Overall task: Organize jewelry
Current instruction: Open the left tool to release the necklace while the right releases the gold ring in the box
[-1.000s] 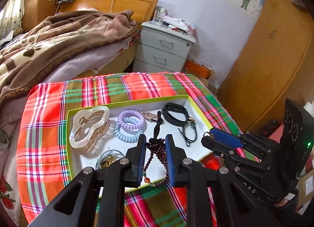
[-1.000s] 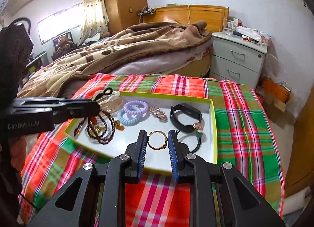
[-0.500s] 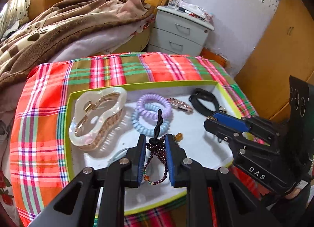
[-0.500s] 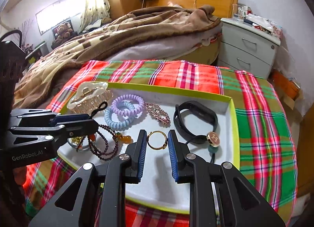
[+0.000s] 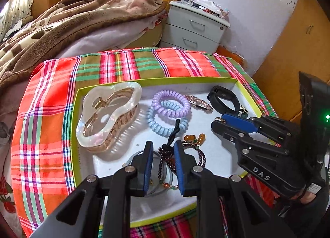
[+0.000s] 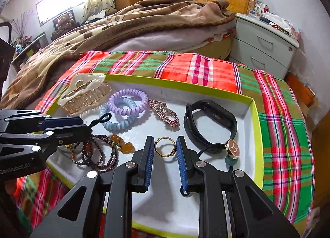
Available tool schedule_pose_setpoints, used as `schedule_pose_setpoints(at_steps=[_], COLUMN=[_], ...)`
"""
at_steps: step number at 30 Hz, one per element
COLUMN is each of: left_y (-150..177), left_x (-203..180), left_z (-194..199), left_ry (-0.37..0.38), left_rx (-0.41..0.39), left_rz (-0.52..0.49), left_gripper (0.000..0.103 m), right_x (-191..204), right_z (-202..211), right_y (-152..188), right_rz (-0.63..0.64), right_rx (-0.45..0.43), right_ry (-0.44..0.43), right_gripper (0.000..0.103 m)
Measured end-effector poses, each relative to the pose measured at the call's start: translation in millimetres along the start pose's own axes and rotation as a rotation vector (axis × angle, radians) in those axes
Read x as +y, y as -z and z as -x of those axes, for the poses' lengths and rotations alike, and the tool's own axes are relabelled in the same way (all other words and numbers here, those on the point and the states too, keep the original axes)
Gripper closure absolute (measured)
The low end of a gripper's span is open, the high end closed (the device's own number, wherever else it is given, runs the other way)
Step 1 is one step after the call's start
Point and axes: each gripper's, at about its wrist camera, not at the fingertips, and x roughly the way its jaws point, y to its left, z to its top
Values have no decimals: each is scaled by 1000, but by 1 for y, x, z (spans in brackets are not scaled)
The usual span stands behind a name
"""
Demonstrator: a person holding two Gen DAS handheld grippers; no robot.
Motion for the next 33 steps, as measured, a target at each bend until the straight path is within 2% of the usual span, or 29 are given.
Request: schedule_pose_setpoints(at_steps=[5, 9, 12, 15, 24, 26, 29, 33], left_y=[1, 2, 3, 4, 16, 20, 29, 43], left_x=[0, 0, 0, -1, -6, -8, -12, -18], left_z=[0, 2, 4, 8, 31, 39, 52, 68], left_ry=[-2, 2, -1, -17, -47, -71, -118, -180], left_rx=[3, 3, 0, -6, -45, -63, -90, -128], left_rz=[0, 9, 9, 5, 16, 21, 30, 44], left_gripper=[81, 71, 70, 65, 61, 60, 60, 60], right_x=[-2, -2, 0, 1, 9, 12, 19, 29], right_z=[-2, -2, 0, 4, 38, 51, 69, 91], right_y=[-1, -2, -2, -1, 6, 10, 19, 35], right_rz=[-1, -11, -11, -14, -62, -76, -99, -114], right_rx=[4, 5, -2, -7, -78, -106, -135, -170], right_ry=[13, 6, 13, 12, 19, 19, 31, 31], right_gripper=[80, 80, 80, 68, 67, 66, 59, 59])
